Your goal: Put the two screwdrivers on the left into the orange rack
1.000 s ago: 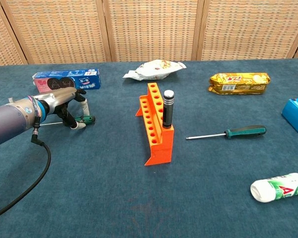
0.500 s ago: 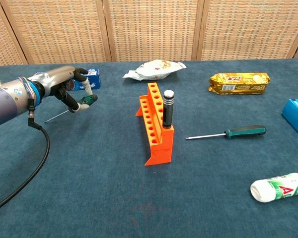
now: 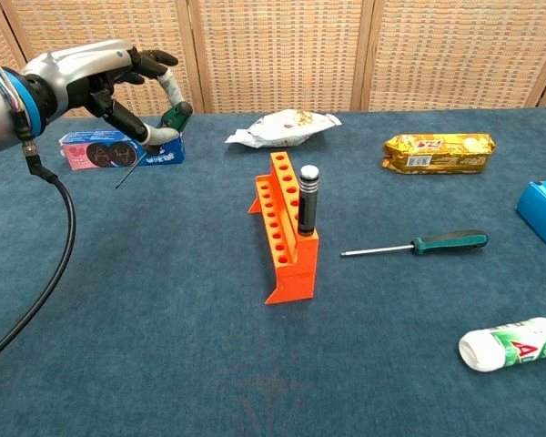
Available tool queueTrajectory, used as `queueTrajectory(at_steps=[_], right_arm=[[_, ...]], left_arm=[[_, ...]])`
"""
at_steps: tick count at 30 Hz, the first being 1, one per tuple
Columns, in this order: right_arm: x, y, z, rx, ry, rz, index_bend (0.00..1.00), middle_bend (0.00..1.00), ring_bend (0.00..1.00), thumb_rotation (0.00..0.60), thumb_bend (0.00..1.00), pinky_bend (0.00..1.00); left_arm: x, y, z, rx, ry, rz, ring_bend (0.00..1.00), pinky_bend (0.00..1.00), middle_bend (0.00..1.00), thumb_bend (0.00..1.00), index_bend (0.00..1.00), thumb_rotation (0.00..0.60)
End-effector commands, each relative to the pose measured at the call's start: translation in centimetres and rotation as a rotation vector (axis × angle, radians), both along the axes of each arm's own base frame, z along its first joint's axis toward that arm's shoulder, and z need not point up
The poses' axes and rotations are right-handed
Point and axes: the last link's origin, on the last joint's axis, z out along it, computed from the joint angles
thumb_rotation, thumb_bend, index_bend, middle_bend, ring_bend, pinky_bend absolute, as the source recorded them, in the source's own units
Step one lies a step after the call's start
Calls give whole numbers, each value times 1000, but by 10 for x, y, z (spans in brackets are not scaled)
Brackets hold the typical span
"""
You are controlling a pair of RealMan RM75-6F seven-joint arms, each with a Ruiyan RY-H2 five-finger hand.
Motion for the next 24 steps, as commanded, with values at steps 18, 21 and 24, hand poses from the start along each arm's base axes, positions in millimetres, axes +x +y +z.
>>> queueTrajectory(at_steps=[18,21,24], right_arm=[[-1,-1,-1,5,4,-6,0,0,0,600,0,0],[-2,-2,-1,5,3,-11,0,0,0,600,0,0],[-3,-2,0,3,2,-16,0,0,0,600,0,0]], left_arm=[[60,-14,16,-201,-704,-44,0,0,0,411,630,600],[68,-12,4,-253,-740,-38,0,0,0,411,630,600],[78,-13,-6,-298,-790,-31,0,0,0,410,632,600]])
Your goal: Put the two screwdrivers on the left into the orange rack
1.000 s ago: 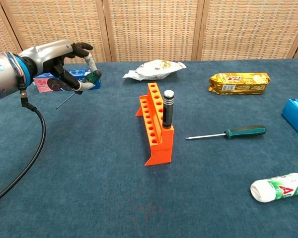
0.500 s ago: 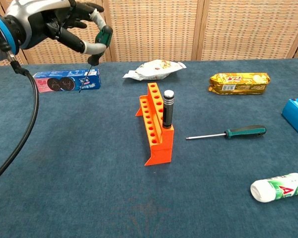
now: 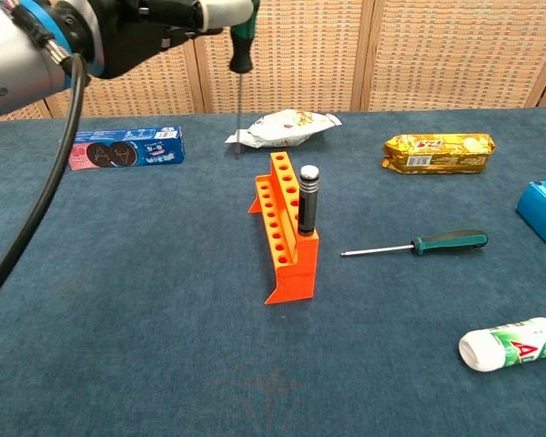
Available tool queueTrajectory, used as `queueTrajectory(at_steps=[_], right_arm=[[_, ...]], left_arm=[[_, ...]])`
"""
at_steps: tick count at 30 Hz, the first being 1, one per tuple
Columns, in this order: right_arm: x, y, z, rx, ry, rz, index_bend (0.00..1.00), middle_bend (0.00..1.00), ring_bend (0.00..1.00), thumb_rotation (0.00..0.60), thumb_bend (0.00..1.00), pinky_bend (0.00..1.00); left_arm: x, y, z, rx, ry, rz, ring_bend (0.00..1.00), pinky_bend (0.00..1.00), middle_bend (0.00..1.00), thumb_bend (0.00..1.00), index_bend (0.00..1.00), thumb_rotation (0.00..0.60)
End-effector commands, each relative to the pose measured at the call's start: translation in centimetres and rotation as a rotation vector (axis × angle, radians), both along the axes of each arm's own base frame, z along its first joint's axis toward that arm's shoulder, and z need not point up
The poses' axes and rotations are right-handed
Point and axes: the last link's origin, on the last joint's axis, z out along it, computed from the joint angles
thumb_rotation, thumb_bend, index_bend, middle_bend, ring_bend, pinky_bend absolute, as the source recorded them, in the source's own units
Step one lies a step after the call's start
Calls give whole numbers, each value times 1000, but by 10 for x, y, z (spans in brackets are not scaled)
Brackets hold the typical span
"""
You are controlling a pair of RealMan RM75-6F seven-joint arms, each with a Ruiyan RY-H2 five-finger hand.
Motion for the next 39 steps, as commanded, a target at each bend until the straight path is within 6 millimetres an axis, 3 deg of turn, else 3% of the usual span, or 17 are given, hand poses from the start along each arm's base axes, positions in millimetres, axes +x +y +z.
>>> queueTrajectory(at_steps=[1,8,39], right_arm=[[-1,-1,0,-1,-2,-3,0,0,0,600,0,0],[-3,-2,1,1,-5,-9,0,0,0,600,0,0],[-6,-2,6,-9,-25,-13,0,0,0,600,0,0]], left_arm=[[13,1,-13,-50,-55,-10,0,0,0,410,634,600],[19,5,-32,-77,-96,3,0,0,0,411,641,600],[21,3,-62,-103,-62,5,0,0,0,413,642,600]])
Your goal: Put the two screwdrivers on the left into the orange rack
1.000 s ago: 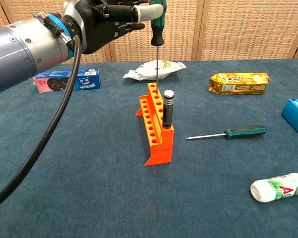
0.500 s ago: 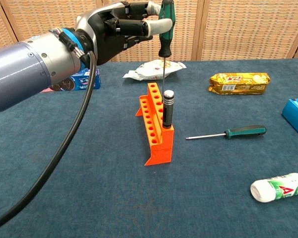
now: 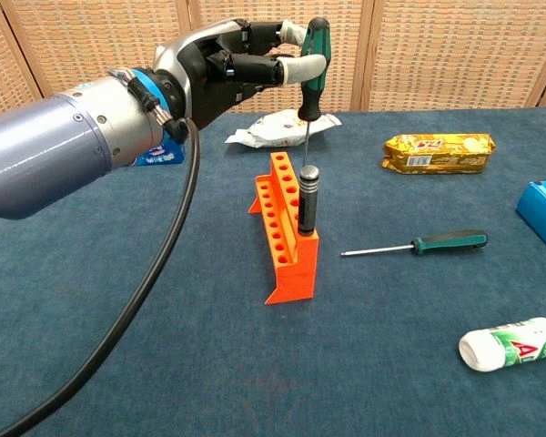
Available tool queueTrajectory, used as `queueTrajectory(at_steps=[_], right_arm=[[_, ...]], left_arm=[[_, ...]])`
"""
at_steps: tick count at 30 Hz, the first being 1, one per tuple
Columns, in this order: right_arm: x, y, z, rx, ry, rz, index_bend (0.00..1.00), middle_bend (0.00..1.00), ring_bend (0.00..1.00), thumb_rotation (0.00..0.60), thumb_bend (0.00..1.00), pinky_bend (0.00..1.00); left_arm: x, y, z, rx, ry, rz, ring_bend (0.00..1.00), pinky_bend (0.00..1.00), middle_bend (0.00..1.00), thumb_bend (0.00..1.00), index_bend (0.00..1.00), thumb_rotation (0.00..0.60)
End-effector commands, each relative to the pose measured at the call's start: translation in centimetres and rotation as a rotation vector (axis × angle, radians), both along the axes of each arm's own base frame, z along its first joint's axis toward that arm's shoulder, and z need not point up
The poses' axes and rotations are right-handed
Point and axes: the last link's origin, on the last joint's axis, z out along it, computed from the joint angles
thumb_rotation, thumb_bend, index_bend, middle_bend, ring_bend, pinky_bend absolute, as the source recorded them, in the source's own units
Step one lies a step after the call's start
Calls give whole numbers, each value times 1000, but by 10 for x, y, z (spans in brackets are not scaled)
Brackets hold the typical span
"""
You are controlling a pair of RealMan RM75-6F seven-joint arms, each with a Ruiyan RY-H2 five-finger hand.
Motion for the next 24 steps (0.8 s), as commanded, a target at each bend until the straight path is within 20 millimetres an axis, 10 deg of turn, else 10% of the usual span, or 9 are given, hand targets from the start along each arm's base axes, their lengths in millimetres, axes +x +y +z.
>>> queueTrajectory(at_steps=[1,24], right_arm=[[0,0,0,0,-1,0,0,0,0,600,0,0],[-1,-1,0,3,-1,-3,0,0,0,600,0,0]], left_arm=[[-1,1,-1,-4,-3,9,0,0,0,412,642,600],[-10,4,-12,-23,20,29,0,0,0,413,642,600]])
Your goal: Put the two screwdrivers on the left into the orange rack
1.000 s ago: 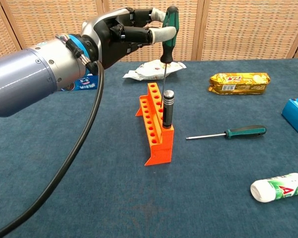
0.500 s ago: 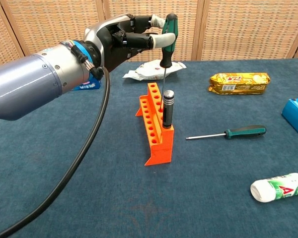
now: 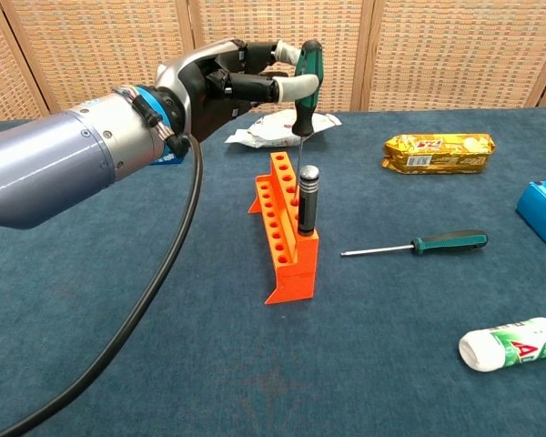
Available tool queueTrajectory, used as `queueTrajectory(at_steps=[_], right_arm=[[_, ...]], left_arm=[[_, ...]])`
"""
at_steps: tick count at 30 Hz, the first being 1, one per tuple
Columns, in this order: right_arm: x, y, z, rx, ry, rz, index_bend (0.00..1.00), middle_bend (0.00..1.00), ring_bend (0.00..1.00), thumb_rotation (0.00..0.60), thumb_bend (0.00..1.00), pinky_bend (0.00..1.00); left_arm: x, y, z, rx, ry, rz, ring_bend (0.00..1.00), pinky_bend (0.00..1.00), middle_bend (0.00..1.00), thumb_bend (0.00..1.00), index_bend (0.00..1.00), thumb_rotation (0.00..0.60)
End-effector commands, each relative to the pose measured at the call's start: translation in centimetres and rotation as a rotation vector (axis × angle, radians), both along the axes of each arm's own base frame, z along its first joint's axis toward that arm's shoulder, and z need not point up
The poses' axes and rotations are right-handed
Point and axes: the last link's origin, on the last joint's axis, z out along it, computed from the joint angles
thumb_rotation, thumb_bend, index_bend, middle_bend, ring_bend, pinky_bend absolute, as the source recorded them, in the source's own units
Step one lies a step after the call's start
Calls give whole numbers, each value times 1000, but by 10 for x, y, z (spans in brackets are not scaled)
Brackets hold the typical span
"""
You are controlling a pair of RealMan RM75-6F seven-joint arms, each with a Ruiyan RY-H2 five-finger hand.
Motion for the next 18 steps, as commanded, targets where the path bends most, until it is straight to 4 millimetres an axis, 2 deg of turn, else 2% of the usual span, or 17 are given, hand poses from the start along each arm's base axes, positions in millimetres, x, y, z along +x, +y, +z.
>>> queueTrajectory(at_steps=[1,18], right_arm=[[0,0,0,0,0,-1,0,0,0,600,0,0],[-1,-1,0,1,-3,-4,0,0,0,600,0,0]], left_arm=[[-2,0,-3,-5,4,3,0,0,0,413,642,600],[-16,-3,-24,-22,60,8,0,0,0,412,642,600]])
